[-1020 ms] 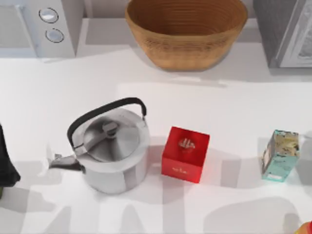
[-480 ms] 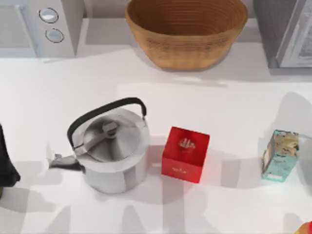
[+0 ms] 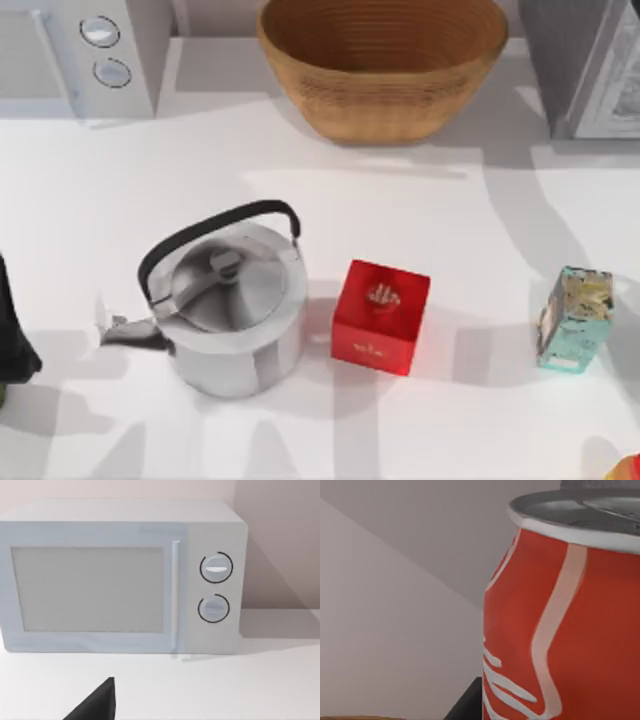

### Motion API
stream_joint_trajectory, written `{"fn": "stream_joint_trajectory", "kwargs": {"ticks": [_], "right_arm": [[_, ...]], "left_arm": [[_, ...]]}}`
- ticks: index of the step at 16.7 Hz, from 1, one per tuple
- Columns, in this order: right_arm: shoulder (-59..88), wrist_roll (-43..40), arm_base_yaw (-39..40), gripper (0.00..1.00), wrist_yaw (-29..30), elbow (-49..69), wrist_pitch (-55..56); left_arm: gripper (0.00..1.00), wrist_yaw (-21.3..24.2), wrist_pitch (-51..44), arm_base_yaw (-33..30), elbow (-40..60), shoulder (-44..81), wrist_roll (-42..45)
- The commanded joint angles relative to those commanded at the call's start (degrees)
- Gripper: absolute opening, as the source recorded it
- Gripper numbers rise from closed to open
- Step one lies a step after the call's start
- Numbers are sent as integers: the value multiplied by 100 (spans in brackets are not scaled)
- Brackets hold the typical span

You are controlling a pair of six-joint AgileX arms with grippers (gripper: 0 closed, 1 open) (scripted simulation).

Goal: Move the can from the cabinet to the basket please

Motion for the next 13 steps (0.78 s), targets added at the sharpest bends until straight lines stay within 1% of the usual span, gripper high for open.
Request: {"fn": "stream_joint_trajectory", "kwargs": {"ticks": [4,7,10,13], "right_arm": [[2199,14,488,0,522,1566,486],[3359,20,803,0,851,2481,793],[4008,24,1029,0,1075,3073,1010],[4154,25,1095,0,1139,3238,1075]], "left_arm": [[100,0,0,0,0,0,0],[100,0,0,0,0,0,0],[100,0,0,0,0,0,0],[100,0,0,0,0,0,0]]}}
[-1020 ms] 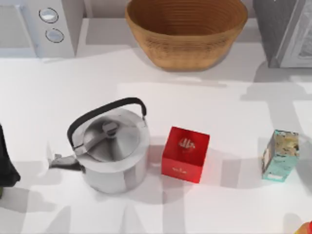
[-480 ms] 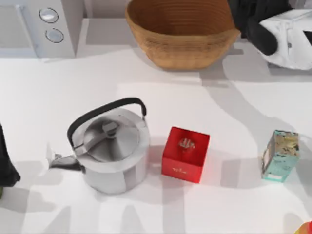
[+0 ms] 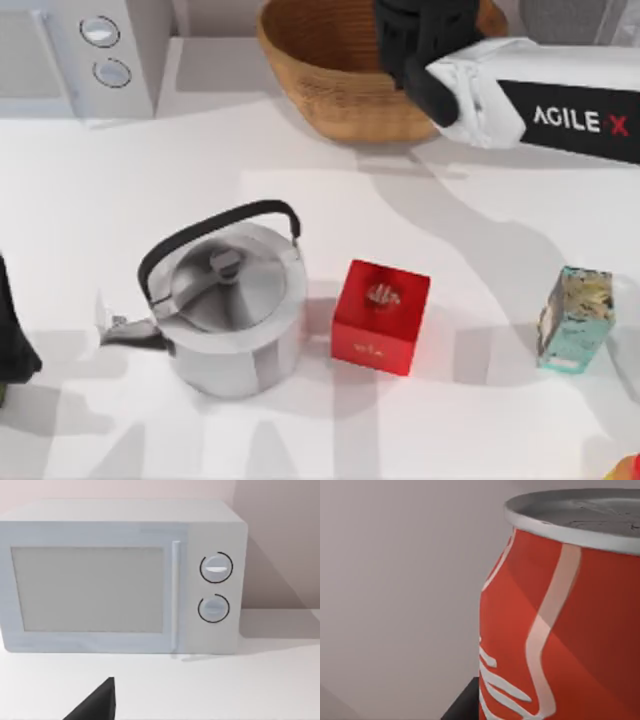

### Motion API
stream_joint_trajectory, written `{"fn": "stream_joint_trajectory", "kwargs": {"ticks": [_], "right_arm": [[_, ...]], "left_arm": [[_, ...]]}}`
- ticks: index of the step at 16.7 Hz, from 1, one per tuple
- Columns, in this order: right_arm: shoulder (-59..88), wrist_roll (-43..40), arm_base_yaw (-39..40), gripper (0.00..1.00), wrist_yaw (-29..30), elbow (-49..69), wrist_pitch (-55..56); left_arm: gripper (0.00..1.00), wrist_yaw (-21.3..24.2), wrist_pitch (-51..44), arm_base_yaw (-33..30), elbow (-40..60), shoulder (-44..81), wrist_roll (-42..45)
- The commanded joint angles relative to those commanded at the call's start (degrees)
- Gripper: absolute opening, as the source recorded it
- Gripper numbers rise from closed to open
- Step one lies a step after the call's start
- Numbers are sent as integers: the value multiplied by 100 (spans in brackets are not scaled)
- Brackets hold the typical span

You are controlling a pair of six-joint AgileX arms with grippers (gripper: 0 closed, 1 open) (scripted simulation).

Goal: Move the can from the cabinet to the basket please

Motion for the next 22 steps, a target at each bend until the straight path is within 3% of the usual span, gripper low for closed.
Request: {"fn": "stream_joint_trajectory", "kwargs": {"ticks": [15,22], "right_arm": [[508,-8,-138,0,-132,618,-105],[508,-8,-138,53,-132,618,-105]], "left_arm": [[100,0,0,0,0,0,0],[100,0,0,0,0,0,0]]}}
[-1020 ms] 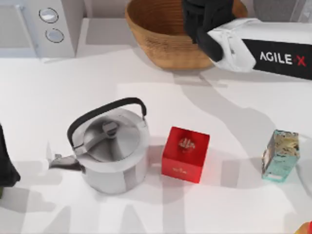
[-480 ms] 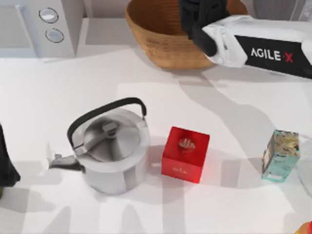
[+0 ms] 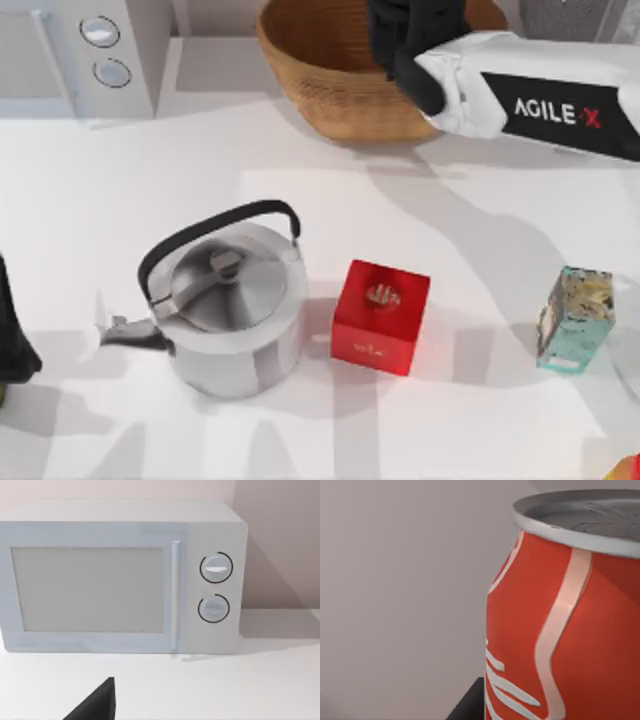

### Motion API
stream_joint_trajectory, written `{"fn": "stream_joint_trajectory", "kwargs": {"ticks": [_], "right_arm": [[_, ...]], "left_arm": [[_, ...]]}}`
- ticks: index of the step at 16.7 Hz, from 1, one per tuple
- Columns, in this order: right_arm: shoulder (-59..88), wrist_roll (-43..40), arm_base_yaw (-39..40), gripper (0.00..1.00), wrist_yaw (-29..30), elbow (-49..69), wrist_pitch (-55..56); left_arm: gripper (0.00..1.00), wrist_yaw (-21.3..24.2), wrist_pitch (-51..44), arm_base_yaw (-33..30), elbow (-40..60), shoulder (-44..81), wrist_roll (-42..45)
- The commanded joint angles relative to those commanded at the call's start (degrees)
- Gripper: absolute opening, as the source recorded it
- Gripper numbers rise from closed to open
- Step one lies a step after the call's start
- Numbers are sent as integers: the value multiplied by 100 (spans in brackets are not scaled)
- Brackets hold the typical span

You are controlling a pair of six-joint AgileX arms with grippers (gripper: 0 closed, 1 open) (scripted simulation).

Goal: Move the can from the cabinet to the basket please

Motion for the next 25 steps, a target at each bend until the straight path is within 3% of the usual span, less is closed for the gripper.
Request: {"fn": "stream_joint_trajectory", "kwargs": {"ticks": [6,7,25], "right_arm": [[0,0,0,98,0,0,0],[0,0,0,100,0,0,0],[0,0,0,100,0,0,0]], "left_arm": [[100,0,0,0,0,0,0],[100,0,0,0,0,0,0],[100,0,0,0,0,0,0]]}}
